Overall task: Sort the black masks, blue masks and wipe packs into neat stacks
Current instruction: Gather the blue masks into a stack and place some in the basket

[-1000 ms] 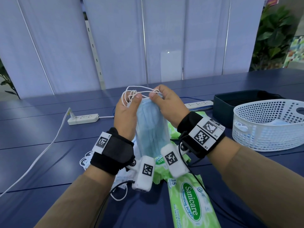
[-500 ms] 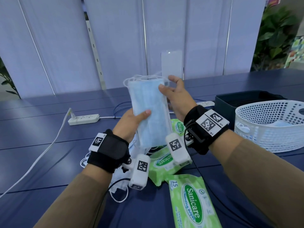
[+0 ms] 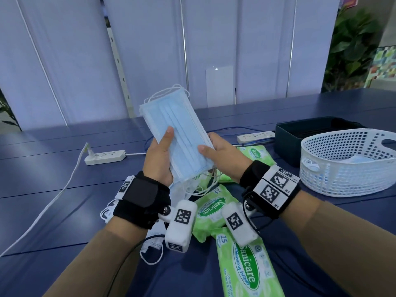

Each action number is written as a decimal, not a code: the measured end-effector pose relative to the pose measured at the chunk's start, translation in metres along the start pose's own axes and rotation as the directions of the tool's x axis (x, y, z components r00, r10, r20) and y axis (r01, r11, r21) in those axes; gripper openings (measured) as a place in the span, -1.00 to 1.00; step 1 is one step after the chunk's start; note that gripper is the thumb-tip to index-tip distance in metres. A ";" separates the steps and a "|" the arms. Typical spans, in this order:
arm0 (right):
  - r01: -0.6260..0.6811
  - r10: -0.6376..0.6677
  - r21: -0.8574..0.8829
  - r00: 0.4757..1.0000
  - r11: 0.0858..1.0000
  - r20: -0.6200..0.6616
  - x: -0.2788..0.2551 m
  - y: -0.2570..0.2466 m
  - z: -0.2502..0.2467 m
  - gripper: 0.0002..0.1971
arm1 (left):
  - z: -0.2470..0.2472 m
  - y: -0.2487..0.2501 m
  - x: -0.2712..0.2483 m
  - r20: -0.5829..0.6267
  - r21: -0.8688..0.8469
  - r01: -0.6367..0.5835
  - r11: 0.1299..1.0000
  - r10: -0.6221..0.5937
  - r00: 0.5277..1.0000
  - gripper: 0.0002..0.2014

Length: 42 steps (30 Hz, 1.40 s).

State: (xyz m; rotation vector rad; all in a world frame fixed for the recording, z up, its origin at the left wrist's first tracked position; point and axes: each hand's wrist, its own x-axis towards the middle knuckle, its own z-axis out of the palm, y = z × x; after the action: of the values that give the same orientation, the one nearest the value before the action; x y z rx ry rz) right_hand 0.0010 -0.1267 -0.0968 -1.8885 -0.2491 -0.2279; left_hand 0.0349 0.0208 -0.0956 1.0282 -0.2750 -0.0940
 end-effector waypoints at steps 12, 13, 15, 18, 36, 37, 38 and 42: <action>0.023 -0.026 -0.016 0.968 1.000 -0.250 -0.001 0.007 -0.003 -0.82 | 0.017 -0.018 -0.013 0.062 0.317 -0.130 0.940 0.116 0.991 -0.70; 0.034 -0.050 -0.069 0.967 0.997 -0.249 -0.001 0.007 -0.006 -0.78 | 0.017 -0.018 -0.011 0.041 0.315 -0.138 0.939 0.132 0.990 -0.69; 0.040 -0.080 -0.194 0.976 0.980 -0.202 -0.004 0.004 -0.010 -0.77 | 0.017 -0.016 -0.010 -0.023 0.299 -0.161 0.941 0.176 0.984 -0.76; 0.044 -0.083 -0.339 0.992 0.940 -0.100 -0.006 -0.001 -0.011 -0.80 | 0.021 -0.015 -0.011 -0.087 0.253 -0.158 0.954 0.185 0.979 -0.78; -0.151 0.225 0.768 0.974 0.623 0.009 0.006 -0.013 0.011 -0.67 | 0.022 0.001 -0.007 -0.238 -0.065 -0.238 0.969 0.217 0.947 -0.58; -0.117 0.216 0.779 0.976 0.616 -0.025 0.009 -0.015 0.006 -0.72 | 0.019 0.004 -0.005 -0.207 -0.095 -0.259 0.961 0.236 0.949 -0.59; -0.085 0.203 0.759 0.977 0.645 -0.062 0.009 -0.018 -0.001 -0.78 | 0.016 0.009 -0.004 -0.177 -0.117 -0.276 0.954 0.254 0.951 -0.61; -0.026 0.139 0.461 0.968 0.887 -0.211 0.007 -0.014 -0.030 -0.93 | 0.003 0.023 0.000 -0.082 -0.027 -0.293 0.956 0.290 0.953 -0.67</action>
State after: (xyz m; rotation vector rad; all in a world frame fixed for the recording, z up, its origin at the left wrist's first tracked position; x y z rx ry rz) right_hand 0.0028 -0.1501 -0.0721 -1.3838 -0.0476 -0.3068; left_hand 0.0326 0.0298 -0.0748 0.9402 -0.3510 0.2070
